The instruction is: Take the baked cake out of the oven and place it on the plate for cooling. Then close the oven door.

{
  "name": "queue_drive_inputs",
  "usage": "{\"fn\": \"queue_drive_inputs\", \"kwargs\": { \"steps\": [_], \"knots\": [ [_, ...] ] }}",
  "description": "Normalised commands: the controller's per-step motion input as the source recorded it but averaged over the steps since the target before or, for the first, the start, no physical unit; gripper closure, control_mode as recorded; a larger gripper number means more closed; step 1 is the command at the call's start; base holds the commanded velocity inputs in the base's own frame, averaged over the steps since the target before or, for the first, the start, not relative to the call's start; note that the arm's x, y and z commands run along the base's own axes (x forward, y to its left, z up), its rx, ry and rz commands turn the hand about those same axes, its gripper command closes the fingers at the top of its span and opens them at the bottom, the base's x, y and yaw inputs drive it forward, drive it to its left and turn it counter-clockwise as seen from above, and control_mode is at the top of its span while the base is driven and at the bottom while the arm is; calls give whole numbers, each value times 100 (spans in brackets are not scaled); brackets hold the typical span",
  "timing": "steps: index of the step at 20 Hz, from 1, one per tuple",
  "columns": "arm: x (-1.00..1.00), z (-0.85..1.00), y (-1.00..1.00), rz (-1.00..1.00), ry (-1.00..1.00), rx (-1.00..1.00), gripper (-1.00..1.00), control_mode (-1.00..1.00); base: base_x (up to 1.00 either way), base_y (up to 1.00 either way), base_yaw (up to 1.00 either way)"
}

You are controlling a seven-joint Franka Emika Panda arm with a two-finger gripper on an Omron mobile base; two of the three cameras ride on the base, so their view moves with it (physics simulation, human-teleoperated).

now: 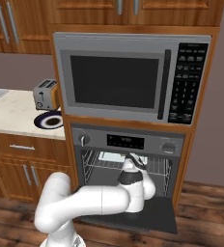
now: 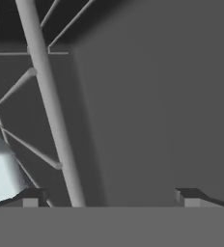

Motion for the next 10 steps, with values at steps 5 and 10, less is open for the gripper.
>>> {"fn": "queue_drive_inputs", "kwargs": {
  "steps": [5,10],
  "knots": [
    [-44,-54,-21,0,11,0,-100,-100,0,0,0],
    [-62,-68,-24,0,6,2,-100,-100,0,0,0]
  ]
}}
